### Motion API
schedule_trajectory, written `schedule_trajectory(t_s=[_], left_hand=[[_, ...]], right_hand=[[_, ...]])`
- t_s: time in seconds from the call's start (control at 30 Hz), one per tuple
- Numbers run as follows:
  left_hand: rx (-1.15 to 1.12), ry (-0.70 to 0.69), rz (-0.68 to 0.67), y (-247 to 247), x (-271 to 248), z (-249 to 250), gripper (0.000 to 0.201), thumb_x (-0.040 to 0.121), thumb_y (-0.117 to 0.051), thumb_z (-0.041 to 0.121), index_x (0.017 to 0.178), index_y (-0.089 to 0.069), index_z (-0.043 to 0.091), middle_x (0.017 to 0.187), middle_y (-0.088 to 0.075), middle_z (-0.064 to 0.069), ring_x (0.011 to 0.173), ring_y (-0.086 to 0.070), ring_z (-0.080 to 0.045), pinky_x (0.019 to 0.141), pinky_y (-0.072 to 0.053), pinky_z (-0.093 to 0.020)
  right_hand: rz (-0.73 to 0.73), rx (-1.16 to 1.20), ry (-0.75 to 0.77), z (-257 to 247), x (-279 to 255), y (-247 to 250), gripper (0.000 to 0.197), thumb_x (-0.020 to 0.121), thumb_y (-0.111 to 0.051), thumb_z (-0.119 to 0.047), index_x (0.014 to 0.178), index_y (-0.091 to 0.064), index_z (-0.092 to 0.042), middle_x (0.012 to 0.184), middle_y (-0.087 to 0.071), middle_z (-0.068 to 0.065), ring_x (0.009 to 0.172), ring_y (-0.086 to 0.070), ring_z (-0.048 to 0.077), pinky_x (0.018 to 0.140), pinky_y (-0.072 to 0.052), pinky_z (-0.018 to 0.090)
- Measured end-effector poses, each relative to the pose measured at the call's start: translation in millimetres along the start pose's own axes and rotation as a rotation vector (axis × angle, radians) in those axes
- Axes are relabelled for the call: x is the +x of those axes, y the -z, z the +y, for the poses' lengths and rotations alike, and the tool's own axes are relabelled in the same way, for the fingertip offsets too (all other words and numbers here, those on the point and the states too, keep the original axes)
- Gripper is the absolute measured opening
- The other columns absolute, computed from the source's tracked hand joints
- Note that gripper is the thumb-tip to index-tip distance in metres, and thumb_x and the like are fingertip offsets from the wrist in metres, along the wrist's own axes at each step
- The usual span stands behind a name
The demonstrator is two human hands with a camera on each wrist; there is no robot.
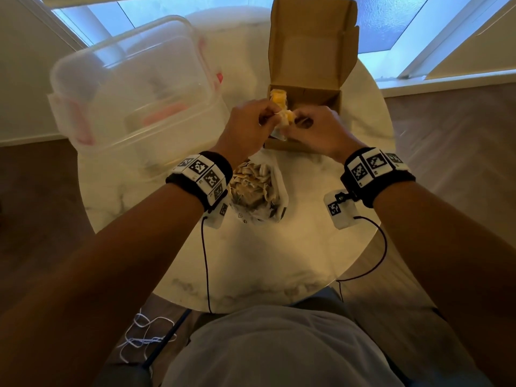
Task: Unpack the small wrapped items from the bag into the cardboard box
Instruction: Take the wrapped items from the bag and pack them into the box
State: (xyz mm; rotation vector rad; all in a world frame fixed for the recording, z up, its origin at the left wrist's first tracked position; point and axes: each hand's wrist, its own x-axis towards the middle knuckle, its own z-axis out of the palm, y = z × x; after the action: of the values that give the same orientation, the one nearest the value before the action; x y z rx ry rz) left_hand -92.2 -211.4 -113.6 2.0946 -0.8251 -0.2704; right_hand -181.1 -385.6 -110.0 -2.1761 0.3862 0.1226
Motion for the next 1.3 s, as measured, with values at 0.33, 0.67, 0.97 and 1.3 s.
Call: schedule_trajectory(t_s=[0.33,0.67,0.97,1.3], left_hand=[[0.118,0.079,-0.165,-4,-3,-21,0.029,0.087,-0.074,0.025,0.113,-0.066,0.015,0.109,-0.059,-0.005,0.081,-0.055,-0.005,0.073,-0.044,-0.006],[0.229,0.128,-0.254,-5,-7,-24,0.028,0.085,-0.075,0.036,0.102,-0.072,0.014,0.106,-0.058,-0.008,0.088,-0.059,-0.023,0.082,-0.053,-0.038],[0.225,0.119,-0.195,-11,-10,-28,0.024,0.085,-0.074,0.036,0.1,-0.072,0.017,0.104,-0.059,-0.005,0.09,-0.059,-0.021,0.082,-0.054,-0.042],[0.255,0.121,-0.209,-12,-9,-25,0.025,0.086,-0.073,0.037,0.1,-0.072,0.016,0.103,-0.058,-0.005,0.089,-0.058,-0.022,0.082,-0.054,-0.043]], right_hand=[[0.145,-0.291,0.002,13,29,0,0.027,0.093,-0.067,-0.036,0.113,-0.07,-0.018,0.104,-0.068,-0.005,0.089,-0.056,0.009,0.076,-0.036,0.019],[-0.042,-0.182,-0.014,24,41,-25,0.027,0.084,-0.079,-0.031,0.091,-0.071,-0.006,0.081,-0.066,0.003,0.069,-0.056,0.012,0.054,-0.039,0.012],[-0.087,-0.043,-0.105,31,44,-19,0.022,0.078,-0.085,-0.03,0.093,-0.072,-0.02,0.082,-0.069,-0.008,0.072,-0.062,0.002,0.062,-0.049,0.012],[0.018,-0.166,-0.047,25,48,-29,0.025,0.081,-0.081,-0.025,0.098,-0.068,-0.013,0.089,-0.069,0.004,0.08,-0.066,0.019,0.073,-0.058,0.035]])
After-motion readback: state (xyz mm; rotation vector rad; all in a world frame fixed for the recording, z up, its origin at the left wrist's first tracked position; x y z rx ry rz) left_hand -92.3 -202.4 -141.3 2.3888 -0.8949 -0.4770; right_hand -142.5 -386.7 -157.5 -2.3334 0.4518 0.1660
